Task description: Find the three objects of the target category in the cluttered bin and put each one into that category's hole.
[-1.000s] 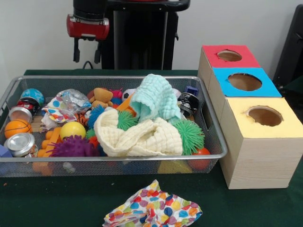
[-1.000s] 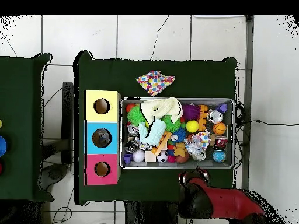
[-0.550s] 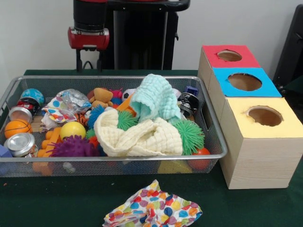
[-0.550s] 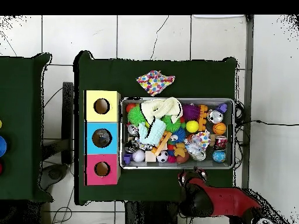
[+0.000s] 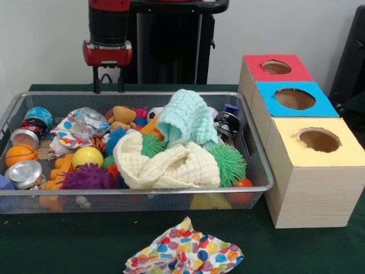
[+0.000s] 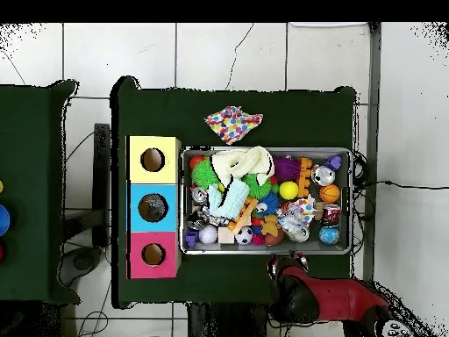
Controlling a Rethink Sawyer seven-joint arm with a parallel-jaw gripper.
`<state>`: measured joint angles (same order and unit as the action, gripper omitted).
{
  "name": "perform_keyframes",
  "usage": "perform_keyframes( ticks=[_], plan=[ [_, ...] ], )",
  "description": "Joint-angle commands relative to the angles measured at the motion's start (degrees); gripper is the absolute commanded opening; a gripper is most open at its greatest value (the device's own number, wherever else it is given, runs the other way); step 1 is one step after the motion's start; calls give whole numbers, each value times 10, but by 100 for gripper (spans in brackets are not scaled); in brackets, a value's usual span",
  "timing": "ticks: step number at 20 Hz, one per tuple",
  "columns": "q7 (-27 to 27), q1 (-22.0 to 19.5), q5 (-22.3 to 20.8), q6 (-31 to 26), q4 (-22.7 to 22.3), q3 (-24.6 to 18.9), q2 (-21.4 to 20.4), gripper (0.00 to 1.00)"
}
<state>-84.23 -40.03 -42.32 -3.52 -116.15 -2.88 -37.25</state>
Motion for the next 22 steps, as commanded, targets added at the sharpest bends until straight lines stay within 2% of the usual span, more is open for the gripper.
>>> perform_keyframes(
  ticks=[1, 8, 17, 22],
  plan=[
    [-24, -16, -23, 5, 118, -51, 41, 100],
    [-3, -35, -18, -24, 121, -76, 28, 100],
    [21, -80, -27, -47, 131, -135, 40, 100],
    [16, -78, -30, -58, 138, -141, 43, 100]
  ],
)
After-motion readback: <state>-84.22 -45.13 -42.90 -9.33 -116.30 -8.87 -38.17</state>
